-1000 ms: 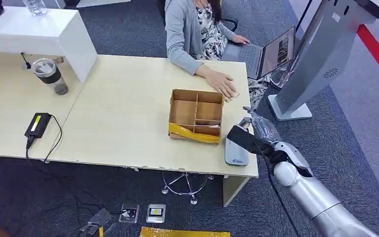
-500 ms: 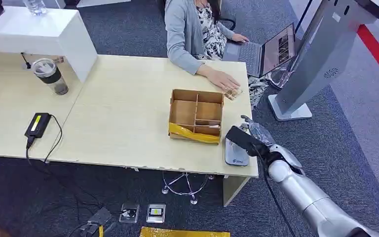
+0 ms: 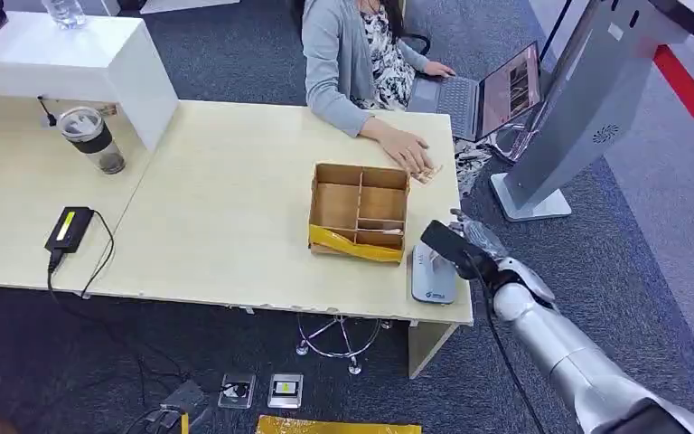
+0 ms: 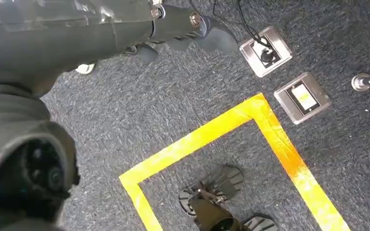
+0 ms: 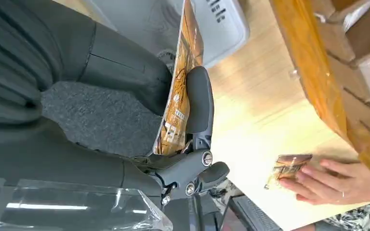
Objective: Pass the card to the sensor for recognition and then transmit it.
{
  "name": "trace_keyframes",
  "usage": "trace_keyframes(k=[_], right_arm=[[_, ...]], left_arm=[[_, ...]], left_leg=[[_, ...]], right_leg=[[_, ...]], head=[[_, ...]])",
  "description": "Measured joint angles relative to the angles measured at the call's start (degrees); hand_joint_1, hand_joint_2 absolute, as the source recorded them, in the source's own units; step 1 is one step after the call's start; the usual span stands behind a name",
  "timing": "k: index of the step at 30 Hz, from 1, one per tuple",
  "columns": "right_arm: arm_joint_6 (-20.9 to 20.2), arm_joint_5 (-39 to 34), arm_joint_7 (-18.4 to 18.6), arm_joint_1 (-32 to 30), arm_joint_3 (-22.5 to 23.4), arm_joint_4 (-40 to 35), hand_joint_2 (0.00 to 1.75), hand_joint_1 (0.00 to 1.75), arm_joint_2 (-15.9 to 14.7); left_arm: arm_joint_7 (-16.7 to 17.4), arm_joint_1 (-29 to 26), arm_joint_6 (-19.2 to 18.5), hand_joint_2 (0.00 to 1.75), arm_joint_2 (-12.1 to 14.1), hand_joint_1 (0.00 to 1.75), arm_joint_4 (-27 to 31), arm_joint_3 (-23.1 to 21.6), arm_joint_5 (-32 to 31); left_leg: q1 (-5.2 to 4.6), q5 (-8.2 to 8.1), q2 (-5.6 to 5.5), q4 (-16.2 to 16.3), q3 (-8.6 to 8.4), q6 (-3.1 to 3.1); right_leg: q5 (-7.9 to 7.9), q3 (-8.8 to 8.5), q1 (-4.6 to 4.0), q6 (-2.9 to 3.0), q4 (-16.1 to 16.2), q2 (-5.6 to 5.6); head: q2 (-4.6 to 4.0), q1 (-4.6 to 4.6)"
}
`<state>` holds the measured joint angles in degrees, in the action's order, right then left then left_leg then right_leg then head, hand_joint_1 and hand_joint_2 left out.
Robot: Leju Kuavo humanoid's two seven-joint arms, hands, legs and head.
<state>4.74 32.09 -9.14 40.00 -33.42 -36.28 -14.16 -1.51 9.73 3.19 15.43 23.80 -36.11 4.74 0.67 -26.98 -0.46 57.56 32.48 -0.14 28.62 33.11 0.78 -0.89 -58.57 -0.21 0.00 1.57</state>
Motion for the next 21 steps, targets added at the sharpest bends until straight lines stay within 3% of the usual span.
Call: trace_keyframes(k=[21], right_arm=[[3.30,2.54,0.90,0.63,0.04,5.55,1.75,1.75,-0.09]], left_arm=[[1.16,-0.12,-0.17,0.00,0.00,0.00,0.66,0.02,-0.19]], left_leg=[[0.00,0.00,0.07,0.01,-0.10,0.00]], right_leg=[[-0.01,-0.04,0.00,0.00,0.01,0.06]], head=[[0.00,0.00]])
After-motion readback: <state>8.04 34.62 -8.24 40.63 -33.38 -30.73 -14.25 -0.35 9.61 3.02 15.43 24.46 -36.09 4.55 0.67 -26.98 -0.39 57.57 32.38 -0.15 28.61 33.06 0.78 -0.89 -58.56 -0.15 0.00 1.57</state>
